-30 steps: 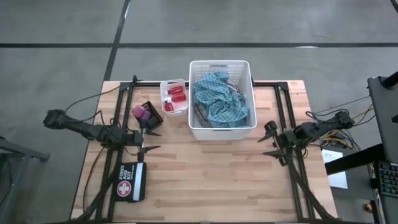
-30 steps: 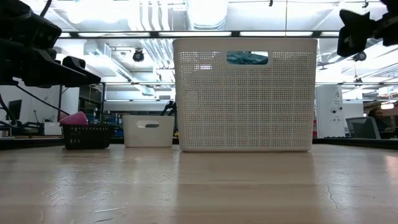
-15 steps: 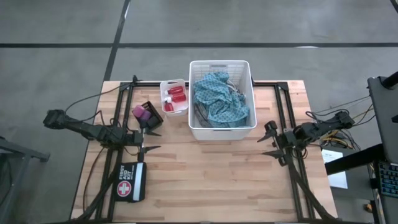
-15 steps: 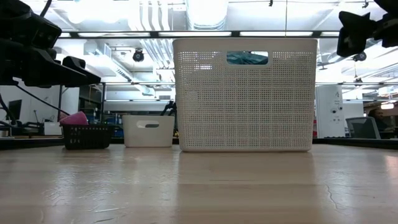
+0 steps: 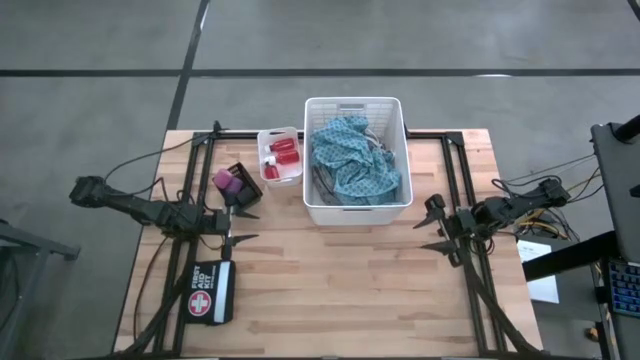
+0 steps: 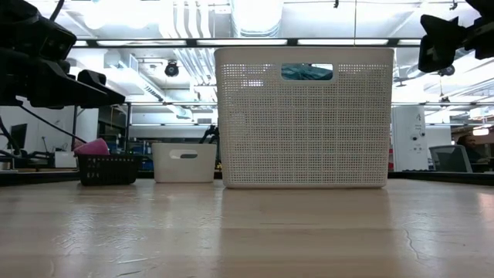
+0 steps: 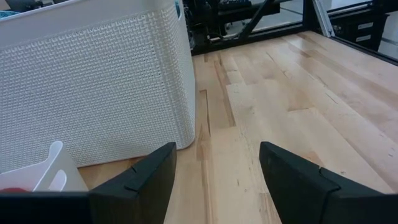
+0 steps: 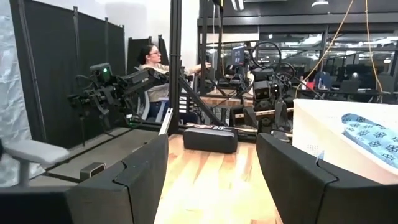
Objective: Pick & Place Medicine items
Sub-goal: Return to Home Position
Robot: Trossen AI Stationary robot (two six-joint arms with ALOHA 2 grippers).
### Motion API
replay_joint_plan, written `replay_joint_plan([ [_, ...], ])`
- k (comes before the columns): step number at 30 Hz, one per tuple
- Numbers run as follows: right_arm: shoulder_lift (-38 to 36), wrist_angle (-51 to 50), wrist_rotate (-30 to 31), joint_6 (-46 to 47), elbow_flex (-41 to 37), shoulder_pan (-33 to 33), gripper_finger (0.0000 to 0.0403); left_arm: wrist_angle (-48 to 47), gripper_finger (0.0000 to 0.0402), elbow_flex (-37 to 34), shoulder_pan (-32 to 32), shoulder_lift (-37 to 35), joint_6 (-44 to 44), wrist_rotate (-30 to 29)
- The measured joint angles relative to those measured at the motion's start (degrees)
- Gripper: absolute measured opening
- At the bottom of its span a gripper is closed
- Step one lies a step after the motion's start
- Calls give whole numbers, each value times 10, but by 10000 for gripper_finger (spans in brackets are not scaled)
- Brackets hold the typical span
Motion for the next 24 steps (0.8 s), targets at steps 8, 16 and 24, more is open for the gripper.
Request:
replay_joint_plan([
  [8, 0, 0, 0, -4, 0, 0, 248, 0, 236, 0, 0, 0, 0, 0],
  [16, 0, 0, 0, 7, 0, 0, 244, 0, 236, 0, 0, 0, 0, 0],
  [24, 1, 0, 0, 48, 0, 0, 250, 0, 236, 0, 0, 0, 0, 0],
])
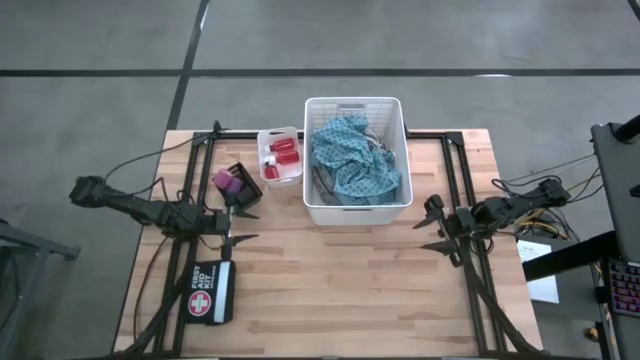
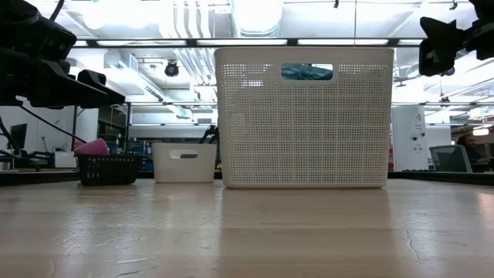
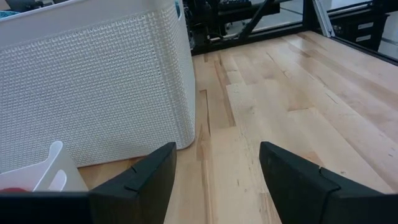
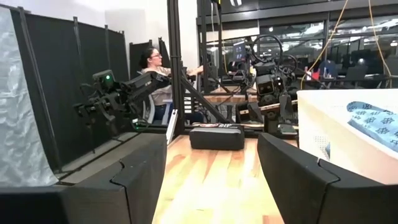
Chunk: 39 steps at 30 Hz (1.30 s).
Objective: Pick & Place Medicine items
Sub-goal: Return to Home Position
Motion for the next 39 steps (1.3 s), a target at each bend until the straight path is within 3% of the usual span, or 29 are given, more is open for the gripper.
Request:
replay_joint_plan([
  [39, 78, -45, 0, 45, 0, 0, 245, 0, 236, 0, 0, 0, 0, 0],
])
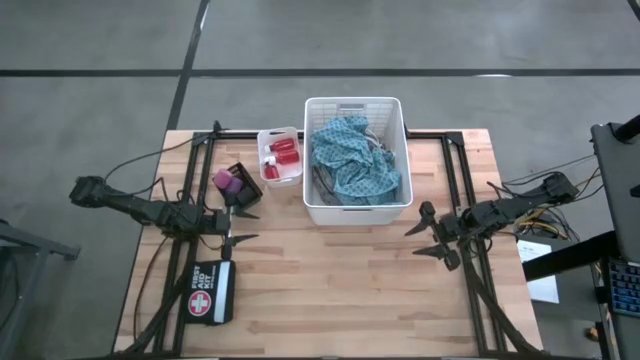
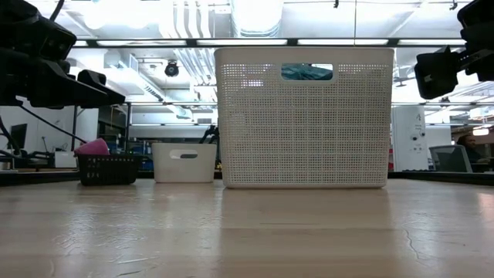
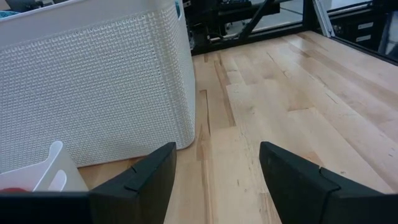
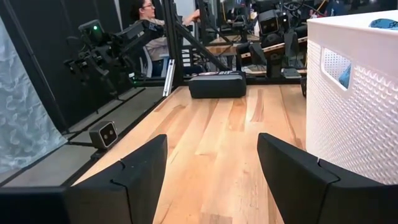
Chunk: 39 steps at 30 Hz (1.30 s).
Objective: Pick & Place Medicine items
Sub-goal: Return to Home Position
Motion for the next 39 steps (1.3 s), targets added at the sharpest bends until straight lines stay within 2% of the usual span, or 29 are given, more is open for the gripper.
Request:
replay_joint_plan([
  [39, 0, 0, 0, 0, 0, 0, 252, 0, 236, 0, 0, 0, 0, 0],
])
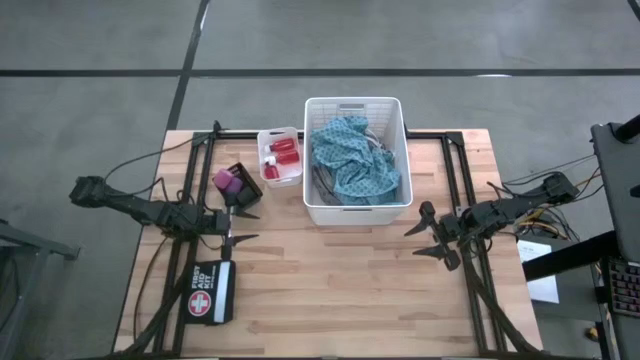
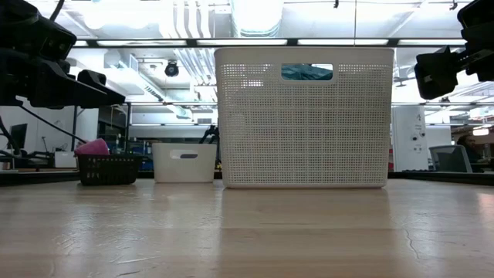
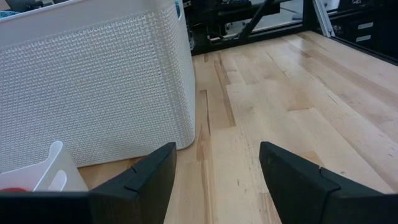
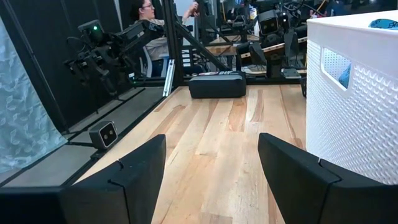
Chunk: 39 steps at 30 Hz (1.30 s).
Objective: Pick & Place Medicine items
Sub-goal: Return to Home Position
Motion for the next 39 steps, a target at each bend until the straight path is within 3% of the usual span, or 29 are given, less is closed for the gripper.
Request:
replay_joint_plan([
  [39, 0, 0, 0, 0, 0, 0, 256, 0, 236, 0, 0, 0, 0, 0],
])
